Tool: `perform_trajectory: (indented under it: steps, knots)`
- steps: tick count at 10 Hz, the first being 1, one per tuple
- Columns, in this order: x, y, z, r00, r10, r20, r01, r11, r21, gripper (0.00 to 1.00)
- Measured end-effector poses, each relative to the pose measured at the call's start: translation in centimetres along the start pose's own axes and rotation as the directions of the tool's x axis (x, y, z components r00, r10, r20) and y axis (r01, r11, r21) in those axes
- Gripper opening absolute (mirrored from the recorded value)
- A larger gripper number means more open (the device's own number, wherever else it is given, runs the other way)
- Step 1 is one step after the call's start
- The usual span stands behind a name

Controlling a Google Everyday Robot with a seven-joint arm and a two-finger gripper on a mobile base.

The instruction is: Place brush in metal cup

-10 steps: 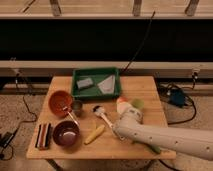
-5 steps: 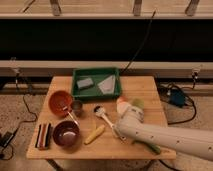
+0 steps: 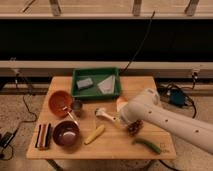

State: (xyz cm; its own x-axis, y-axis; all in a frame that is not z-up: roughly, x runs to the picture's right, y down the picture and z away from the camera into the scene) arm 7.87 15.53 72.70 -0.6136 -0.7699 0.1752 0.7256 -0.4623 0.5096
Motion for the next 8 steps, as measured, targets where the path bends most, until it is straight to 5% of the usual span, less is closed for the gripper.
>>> perform_trajectory:
  steps: [3, 6, 8]
  knots:
    - [3.0, -0.2, -7.0, 1.0, -0.031, -0.003, 0.031, 0.998, 0.053, 0.0]
    - [6.7, -1.2, -9.8, 0.994, -0.104, -0.017, 0.105, 0.991, 0.089, 0.0]
    - [9.5, -1.9, -9.9, 0.988, -0.148, -0.033, 0.151, 0.983, 0.102, 0.0]
